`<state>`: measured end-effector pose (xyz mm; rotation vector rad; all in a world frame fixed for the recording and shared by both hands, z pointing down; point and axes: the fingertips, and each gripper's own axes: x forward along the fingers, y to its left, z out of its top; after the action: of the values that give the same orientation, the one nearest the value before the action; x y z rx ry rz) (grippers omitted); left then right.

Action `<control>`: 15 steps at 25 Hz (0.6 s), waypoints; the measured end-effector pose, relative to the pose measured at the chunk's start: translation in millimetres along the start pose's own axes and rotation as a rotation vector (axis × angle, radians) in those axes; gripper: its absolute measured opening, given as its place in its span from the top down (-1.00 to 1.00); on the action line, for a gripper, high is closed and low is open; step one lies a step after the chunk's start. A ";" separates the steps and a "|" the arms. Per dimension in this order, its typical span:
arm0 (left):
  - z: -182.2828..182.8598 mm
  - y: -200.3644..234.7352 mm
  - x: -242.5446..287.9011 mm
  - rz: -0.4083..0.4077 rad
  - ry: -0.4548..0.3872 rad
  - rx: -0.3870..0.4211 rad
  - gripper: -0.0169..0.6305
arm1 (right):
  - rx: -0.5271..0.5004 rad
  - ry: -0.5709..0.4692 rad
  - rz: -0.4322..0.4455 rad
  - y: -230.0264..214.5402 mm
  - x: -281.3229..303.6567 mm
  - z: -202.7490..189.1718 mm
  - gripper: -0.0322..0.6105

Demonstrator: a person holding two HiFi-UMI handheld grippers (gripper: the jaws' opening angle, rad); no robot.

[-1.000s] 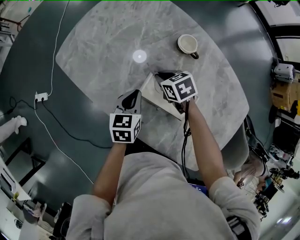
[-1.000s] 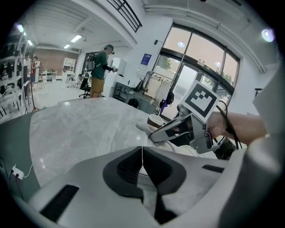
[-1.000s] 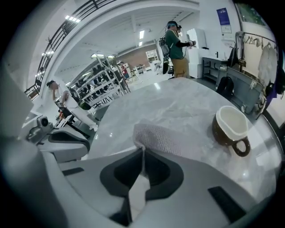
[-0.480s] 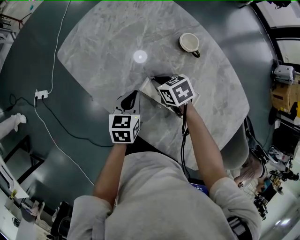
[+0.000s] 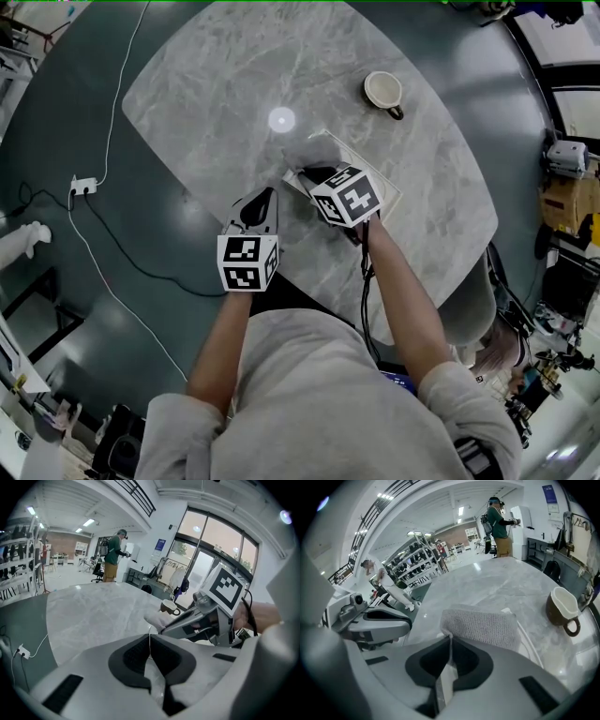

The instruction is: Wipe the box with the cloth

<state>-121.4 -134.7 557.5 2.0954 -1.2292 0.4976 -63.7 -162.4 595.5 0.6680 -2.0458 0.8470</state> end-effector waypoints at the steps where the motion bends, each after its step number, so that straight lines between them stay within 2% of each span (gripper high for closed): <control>1: -0.5 0.2 -1.2 0.001 -0.001 -0.001 0.87 | -0.001 0.001 0.003 2.6 0.2 -1.3 0.79; 15: -2.9 9.5 -5.6 0.024 -0.013 -0.011 0.87 | 0.011 -0.029 0.018 25.9 6.0 -10.3 0.79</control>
<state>-132.4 -132.5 559.4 2.0801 -1.2631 0.4880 -80.1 -139.2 596.5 0.6724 -2.0776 0.8643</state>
